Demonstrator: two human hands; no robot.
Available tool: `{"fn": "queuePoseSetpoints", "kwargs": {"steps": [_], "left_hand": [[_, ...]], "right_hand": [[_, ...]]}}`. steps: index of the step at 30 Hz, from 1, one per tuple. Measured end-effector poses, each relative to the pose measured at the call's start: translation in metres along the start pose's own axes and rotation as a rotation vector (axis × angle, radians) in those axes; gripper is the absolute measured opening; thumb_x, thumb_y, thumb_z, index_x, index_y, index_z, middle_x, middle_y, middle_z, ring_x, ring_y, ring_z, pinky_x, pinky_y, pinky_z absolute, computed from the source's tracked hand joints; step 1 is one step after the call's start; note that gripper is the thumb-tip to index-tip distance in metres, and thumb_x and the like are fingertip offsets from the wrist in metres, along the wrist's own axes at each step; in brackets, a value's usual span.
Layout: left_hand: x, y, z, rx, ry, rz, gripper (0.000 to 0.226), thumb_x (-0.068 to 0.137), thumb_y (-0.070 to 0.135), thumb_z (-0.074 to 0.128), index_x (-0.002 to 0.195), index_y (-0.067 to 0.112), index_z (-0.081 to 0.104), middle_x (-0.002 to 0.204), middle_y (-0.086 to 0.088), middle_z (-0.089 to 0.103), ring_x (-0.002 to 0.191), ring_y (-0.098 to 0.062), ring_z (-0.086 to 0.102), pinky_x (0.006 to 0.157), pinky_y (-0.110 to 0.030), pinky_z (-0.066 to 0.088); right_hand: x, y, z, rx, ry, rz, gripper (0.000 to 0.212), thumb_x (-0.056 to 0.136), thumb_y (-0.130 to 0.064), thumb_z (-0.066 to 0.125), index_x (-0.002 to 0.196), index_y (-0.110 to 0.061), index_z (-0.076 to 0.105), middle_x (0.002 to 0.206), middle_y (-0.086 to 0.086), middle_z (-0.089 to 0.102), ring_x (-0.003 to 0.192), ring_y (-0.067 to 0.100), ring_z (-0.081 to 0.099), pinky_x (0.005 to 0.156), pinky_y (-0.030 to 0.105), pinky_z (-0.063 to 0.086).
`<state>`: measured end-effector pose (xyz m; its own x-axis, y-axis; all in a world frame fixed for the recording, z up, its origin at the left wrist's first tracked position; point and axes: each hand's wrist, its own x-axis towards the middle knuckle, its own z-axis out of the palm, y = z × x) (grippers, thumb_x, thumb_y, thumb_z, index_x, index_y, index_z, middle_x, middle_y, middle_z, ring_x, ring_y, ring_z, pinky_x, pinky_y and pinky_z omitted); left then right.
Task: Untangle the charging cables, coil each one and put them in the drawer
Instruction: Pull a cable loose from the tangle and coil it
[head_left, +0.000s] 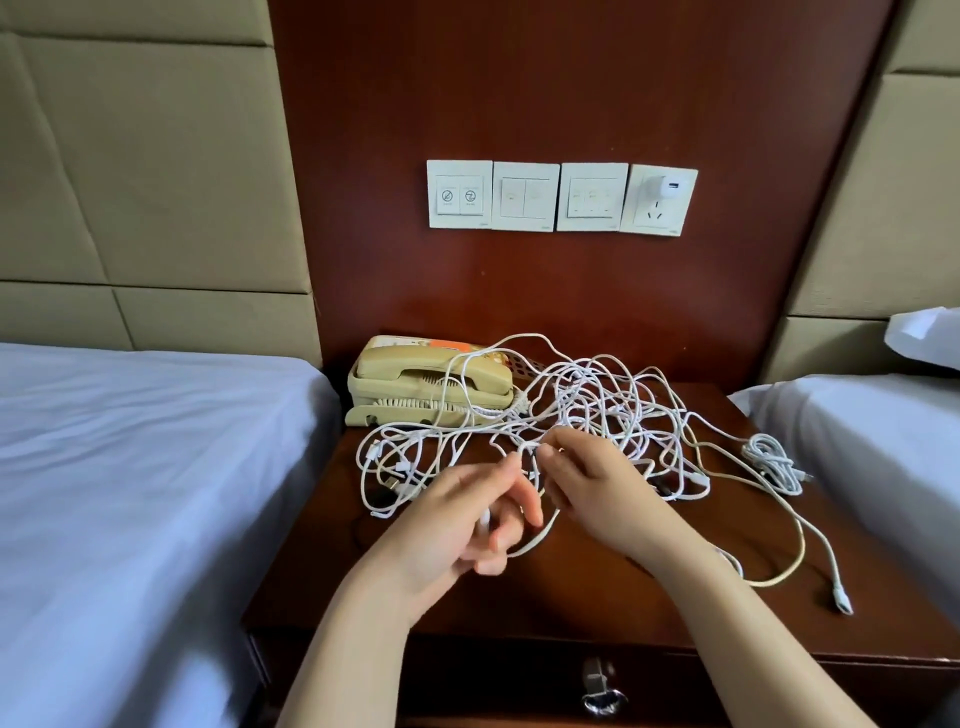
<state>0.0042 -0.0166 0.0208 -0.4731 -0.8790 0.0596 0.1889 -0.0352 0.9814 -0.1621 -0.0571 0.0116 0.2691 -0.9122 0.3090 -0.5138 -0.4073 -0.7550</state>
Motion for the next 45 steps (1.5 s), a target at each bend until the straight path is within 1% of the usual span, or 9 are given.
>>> {"fn": "queuePoseSetpoints", "kwargs": {"steps": [8, 14, 19, 25, 29, 31, 34, 40, 45], "left_hand": [[-0.001, 0.005, -0.02, -0.226, -0.113, -0.037, 0.042, 0.093, 0.037, 0.044, 0.056, 0.016, 0.045, 0.046, 0.008, 0.022, 0.039, -0.004, 0.019, 0.04, -0.016, 0.023], [0.002, 0.002, -0.026, -0.478, 0.12, 0.009, 0.043, 0.093, 0.03, 0.042, 0.054, 0.015, 0.049, 0.048, 0.007, 0.024, 0.037, -0.004, 0.021, 0.036, -0.016, 0.025], [0.01, -0.003, -0.023, -0.569, 0.311, 0.054, 0.039, 0.101, 0.023, 0.034, 0.066, 0.01, 0.045, 0.047, 0.005, 0.029, 0.037, -0.006, 0.027, 0.038, -0.018, 0.034], [0.02, -0.013, -0.018, -0.262, 0.488, 0.11, 0.036, 0.103, 0.018, 0.032, 0.072, 0.007, 0.047, 0.047, 0.005, 0.039, 0.041, -0.006, 0.041, 0.051, -0.019, 0.048], [0.025, -0.019, -0.02, 0.383, 0.627, 0.18, 0.038, 0.1, 0.011, 0.035, 0.068, 0.012, 0.057, 0.05, 0.006, 0.055, 0.044, 0.001, 0.053, 0.048, -0.011, 0.042], [0.025, -0.018, -0.018, 0.488, 0.614, 0.174, 0.039, 0.097, 0.01, 0.036, 0.066, 0.014, 0.059, 0.054, 0.004, 0.06, 0.045, 0.001, 0.055, 0.051, -0.011, 0.045], [0.025, -0.013, -0.01, 0.287, 0.476, 0.086, 0.038, 0.101, 0.009, 0.034, 0.072, 0.009, 0.059, 0.052, 0.004, 0.059, 0.046, -0.009, 0.059, 0.059, -0.028, 0.056], [0.021, -0.003, 0.009, -0.136, 0.311, -0.056, 0.049, 0.101, 0.037, 0.031, 0.061, 0.012, 0.042, 0.042, 0.005, 0.024, 0.032, -0.006, 0.019, 0.033, -0.016, 0.019], [0.017, -0.003, 0.009, -0.274, 0.19, -0.067, 0.055, 0.099, 0.044, 0.026, 0.058, 0.012, 0.042, 0.043, 0.006, 0.022, 0.032, -0.003, 0.017, 0.033, -0.016, 0.017]], "right_hand": [[0.03, 0.001, 0.02, 0.004, 0.046, -0.09, 0.029, 0.097, -0.019, 0.051, 0.07, -0.008, 0.054, 0.053, -0.011, 0.037, 0.049, 0.004, 0.03, 0.05, 0.02, 0.025], [0.014, -0.01, 0.043, -0.19, -0.248, -0.059, 0.024, 0.091, -0.01, 0.053, 0.068, -0.003, 0.059, 0.056, -0.001, 0.043, 0.052, 0.007, 0.031, 0.054, 0.02, 0.028], [-0.007, -0.03, 0.039, -0.434, -0.36, -0.106, 0.032, 0.095, -0.024, 0.05, 0.063, -0.022, 0.049, 0.053, -0.003, 0.041, 0.05, 0.01, 0.037, 0.053, 0.022, 0.03], [-0.023, -0.056, 0.023, -0.64, -0.347, -0.138, 0.032, 0.099, -0.031, 0.04, 0.069, -0.021, 0.04, 0.064, -0.005, 0.038, 0.067, 0.019, 0.04, 0.061, 0.032, 0.032], [-0.021, -0.064, 0.012, -0.535, -0.282, -0.185, 0.035, 0.096, -0.031, 0.049, 0.063, -0.027, 0.04, 0.056, -0.008, 0.039, 0.053, 0.011, 0.035, 0.053, 0.022, 0.028], [-0.019, -0.061, 0.007, -0.473, -0.195, -0.228, 0.026, 0.095, -0.028, 0.052, 0.068, -0.024, 0.051, 0.059, -0.005, 0.049, 0.056, 0.014, 0.042, 0.056, 0.022, 0.032], [-0.011, -0.049, 0.002, -0.278, -0.013, -0.243, 0.025, 0.095, -0.02, 0.05, 0.073, -0.014, 0.06, 0.066, -0.003, 0.058, 0.065, 0.013, 0.051, 0.06, 0.019, 0.036], [0.006, -0.04, 0.009, -0.03, 0.123, -0.216, 0.028, 0.094, -0.017, 0.055, 0.066, -0.018, 0.057, 0.055, -0.008, 0.057, 0.057, 0.004, 0.051, 0.059, 0.016, 0.036], [0.015, -0.027, 0.018, 0.189, 0.133, -0.167, 0.031, 0.094, -0.021, 0.057, 0.064, -0.016, 0.053, 0.051, 0.001, 0.055, 0.049, 0.008, 0.046, 0.053, 0.021, 0.036]]}}
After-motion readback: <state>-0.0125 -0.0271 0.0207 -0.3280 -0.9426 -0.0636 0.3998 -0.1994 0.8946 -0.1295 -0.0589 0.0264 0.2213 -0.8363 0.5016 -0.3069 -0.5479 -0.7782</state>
